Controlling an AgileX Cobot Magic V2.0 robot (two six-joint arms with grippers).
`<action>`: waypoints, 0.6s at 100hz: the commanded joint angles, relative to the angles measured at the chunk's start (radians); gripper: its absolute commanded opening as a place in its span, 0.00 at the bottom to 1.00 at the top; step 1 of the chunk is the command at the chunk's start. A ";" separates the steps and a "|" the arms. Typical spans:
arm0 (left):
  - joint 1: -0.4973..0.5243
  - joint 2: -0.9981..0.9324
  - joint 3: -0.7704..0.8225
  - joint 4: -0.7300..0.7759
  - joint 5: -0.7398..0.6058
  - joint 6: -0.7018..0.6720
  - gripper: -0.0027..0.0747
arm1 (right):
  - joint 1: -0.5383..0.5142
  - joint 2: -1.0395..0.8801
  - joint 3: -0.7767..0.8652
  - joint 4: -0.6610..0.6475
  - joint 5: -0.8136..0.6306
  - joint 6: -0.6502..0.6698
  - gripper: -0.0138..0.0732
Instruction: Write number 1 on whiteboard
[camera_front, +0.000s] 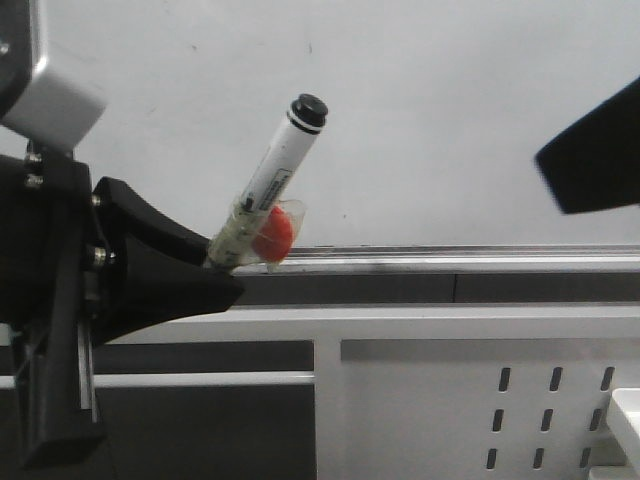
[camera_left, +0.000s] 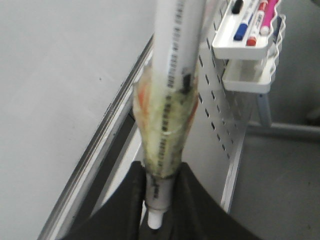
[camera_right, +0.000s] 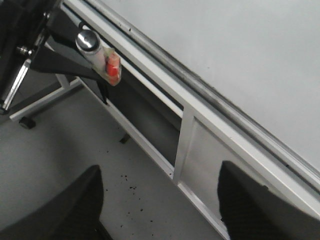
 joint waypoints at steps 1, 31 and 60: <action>-0.037 -0.075 -0.077 0.014 0.145 0.002 0.01 | 0.024 0.054 -0.065 -0.009 -0.115 -0.015 0.70; -0.123 -0.106 -0.166 0.026 0.325 0.002 0.01 | 0.144 0.206 -0.161 -0.032 -0.188 -0.015 0.67; -0.123 -0.106 -0.171 0.026 0.316 0.002 0.01 | 0.191 0.280 -0.180 -0.054 -0.318 -0.015 0.67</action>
